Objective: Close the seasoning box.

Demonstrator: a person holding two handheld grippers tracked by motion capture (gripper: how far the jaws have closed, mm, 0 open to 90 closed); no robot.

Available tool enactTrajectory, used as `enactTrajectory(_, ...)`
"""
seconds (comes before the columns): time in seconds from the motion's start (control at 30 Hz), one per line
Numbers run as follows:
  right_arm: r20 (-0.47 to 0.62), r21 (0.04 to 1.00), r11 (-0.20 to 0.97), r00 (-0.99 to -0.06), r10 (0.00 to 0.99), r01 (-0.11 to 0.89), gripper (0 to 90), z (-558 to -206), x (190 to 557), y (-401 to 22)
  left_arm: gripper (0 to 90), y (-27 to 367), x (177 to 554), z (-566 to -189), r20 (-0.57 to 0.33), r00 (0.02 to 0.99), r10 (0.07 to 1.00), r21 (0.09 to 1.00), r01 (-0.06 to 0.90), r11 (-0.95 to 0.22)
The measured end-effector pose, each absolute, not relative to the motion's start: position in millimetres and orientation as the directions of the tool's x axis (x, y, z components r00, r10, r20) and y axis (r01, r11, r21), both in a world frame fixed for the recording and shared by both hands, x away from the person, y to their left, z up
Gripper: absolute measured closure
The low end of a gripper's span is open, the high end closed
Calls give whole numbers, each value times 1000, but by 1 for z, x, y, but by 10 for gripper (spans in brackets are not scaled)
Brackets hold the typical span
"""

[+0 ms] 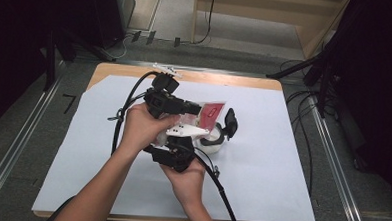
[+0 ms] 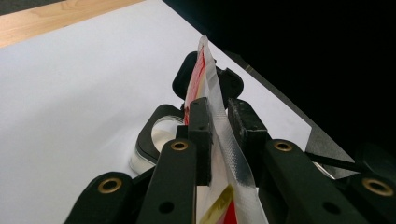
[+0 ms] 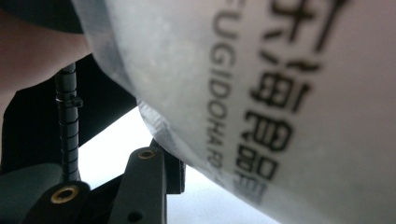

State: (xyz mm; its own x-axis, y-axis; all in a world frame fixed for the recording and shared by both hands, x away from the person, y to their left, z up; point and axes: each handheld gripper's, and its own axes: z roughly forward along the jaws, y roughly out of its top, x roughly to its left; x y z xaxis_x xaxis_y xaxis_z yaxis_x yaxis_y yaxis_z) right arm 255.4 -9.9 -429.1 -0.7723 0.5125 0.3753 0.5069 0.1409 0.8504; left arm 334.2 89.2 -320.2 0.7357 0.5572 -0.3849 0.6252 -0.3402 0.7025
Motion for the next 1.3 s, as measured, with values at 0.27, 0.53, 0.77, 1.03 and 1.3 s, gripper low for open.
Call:
enactTrajectory(0.27,376,853,135,-773,510,503,633,-431,256,-10,809,88,335,-321,-374,738,561,699,622,-352)
enactTrajectory(0.53,382,851,134,-773,506,508,632,-430,255,-11,809,87,334,-320,-372,741,559,703,618,-353)
enactTrajectory(0.77,381,853,131,-774,506,505,633,-432,257,-10,810,88,337,-322,-386,736,557,695,629,-349)
enactTrajectory(1.03,385,851,126,-770,510,509,633,-431,256,-10,810,87,336,-320,-371,740,561,695,622,-360)
enactTrajectory(1.3,375,855,130,-774,511,501,632,-431,256,-10,815,88,336,-320,-369,744,557,699,617,-362)
